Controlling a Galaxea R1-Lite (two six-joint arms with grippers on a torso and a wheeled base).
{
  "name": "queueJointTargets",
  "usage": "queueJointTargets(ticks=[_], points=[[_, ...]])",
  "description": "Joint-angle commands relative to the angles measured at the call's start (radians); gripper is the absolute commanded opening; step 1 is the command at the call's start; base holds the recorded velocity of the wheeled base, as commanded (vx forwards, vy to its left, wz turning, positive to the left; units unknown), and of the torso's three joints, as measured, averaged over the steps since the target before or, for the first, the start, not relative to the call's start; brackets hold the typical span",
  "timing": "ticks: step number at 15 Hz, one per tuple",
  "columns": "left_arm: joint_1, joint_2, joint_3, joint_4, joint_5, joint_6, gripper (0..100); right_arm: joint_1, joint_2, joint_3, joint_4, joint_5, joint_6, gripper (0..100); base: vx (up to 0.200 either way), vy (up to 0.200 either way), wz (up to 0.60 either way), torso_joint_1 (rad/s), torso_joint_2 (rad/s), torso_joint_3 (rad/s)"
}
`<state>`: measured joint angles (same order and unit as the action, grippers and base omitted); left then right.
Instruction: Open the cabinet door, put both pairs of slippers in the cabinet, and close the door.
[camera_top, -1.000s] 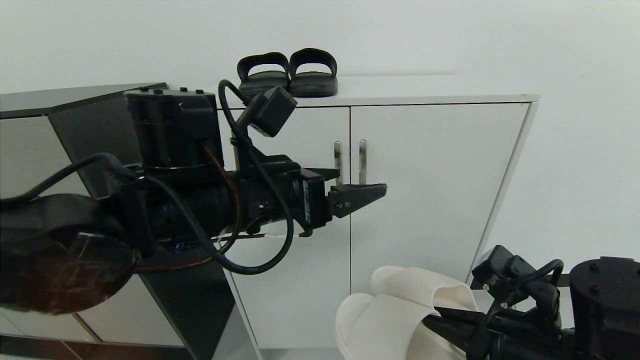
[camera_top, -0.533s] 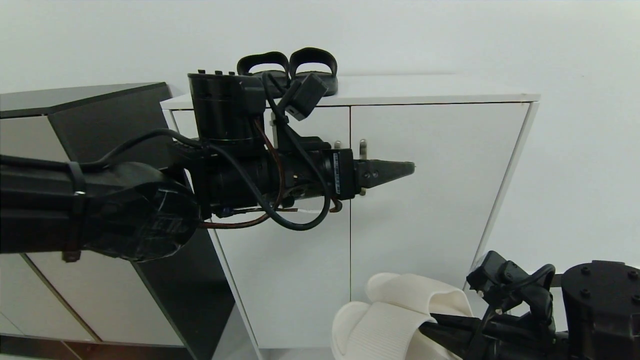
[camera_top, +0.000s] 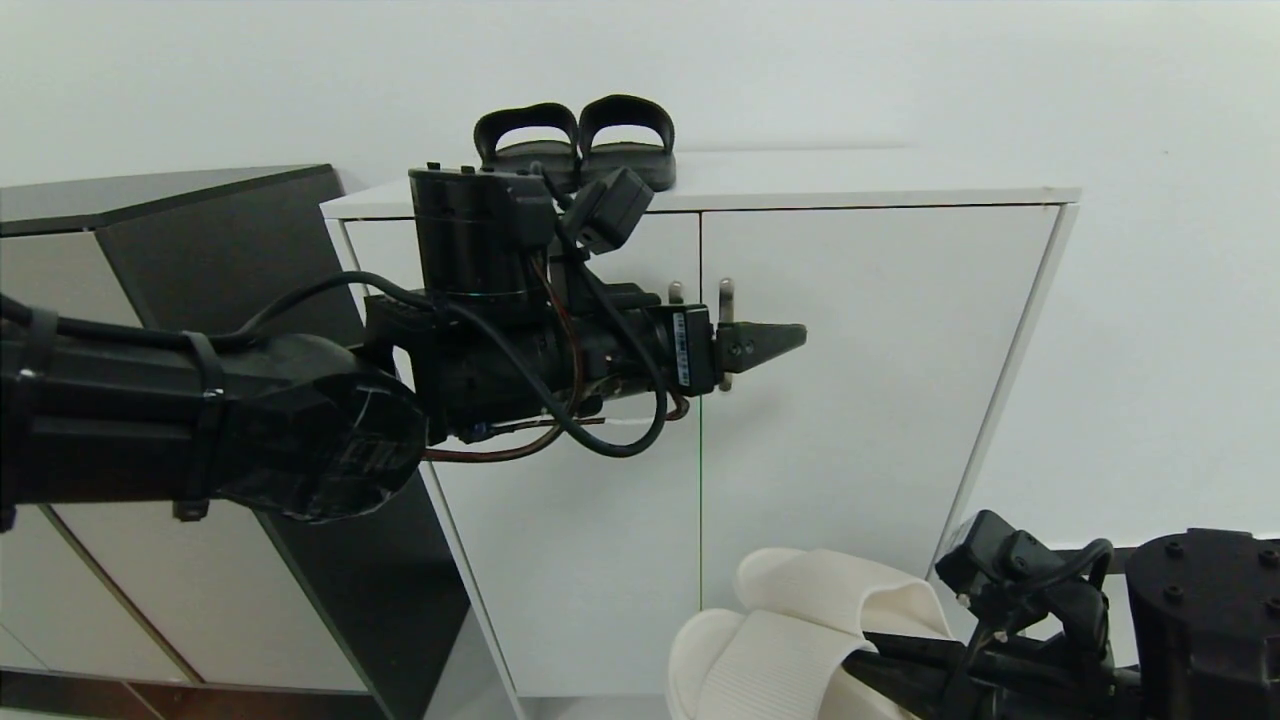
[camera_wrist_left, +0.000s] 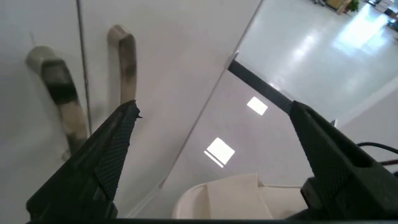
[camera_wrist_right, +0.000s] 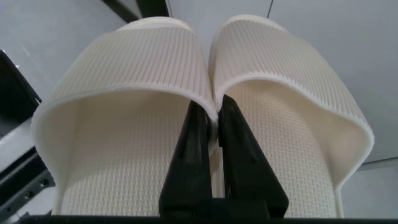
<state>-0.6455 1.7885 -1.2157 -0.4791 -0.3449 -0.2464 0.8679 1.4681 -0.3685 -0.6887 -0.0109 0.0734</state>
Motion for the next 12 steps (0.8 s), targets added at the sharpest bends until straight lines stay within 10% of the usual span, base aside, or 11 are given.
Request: queueJointTargets(ticks=[1,12], points=[[0.000,0.012,-0.002,-0.007,0.021,-0.001,100,0.002,0.001,0.006,0.000,-0.001,-0.009,0,0.000,0.000,0.00,0.000,0.00,0.000],[-0.003,0.118,-0.096,-0.004,0.060,-0.001,100,0.003,0.001,0.010,-0.005,-0.001,-0.009,0,0.000,0.000,0.00,0.000,0.00,0.000]])
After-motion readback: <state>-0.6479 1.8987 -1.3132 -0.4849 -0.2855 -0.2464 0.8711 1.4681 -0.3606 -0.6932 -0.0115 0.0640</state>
